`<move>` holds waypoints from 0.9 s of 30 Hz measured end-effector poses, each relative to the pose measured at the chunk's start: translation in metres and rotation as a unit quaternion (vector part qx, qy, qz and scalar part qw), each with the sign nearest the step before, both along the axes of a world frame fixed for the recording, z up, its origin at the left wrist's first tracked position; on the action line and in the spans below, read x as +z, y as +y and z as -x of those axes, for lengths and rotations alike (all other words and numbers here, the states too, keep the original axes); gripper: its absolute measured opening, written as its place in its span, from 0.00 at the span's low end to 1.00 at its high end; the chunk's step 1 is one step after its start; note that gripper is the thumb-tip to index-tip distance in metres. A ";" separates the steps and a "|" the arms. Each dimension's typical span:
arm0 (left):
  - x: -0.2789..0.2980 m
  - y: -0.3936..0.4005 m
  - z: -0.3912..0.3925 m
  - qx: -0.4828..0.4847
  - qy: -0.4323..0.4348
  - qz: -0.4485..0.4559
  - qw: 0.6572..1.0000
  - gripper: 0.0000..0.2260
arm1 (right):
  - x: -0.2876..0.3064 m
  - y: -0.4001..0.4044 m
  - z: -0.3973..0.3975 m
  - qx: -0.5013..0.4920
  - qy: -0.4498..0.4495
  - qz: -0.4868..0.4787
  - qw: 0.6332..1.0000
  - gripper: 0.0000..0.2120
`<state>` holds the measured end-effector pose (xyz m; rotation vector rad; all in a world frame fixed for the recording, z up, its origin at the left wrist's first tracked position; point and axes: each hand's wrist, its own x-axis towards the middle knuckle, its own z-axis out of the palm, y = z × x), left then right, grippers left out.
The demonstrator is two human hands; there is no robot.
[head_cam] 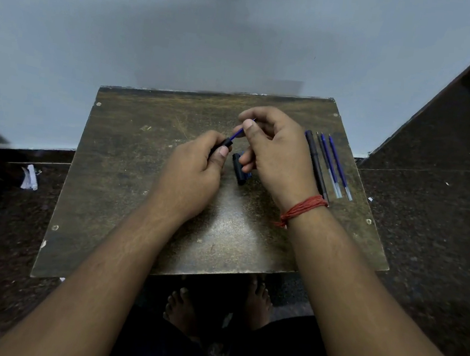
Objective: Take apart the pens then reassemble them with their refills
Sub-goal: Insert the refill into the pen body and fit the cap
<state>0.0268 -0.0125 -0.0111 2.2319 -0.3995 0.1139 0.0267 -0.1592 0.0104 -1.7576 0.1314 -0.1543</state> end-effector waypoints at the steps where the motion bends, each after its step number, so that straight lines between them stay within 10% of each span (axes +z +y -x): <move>1: -0.001 0.000 -0.001 0.002 0.000 0.003 1.000 0.06 | 0.000 0.001 0.000 0.002 0.000 -0.001 1.000 0.06; 19: 0.001 0.001 -0.001 0.011 0.004 0.027 1.000 0.06 | 0.002 -0.005 -0.002 0.001 0.013 -0.091 0.996 0.15; 27: -0.001 0.004 -0.003 0.063 0.014 0.054 0.996 0.05 | -0.005 -0.021 -0.005 0.022 0.037 0.347 0.937 0.06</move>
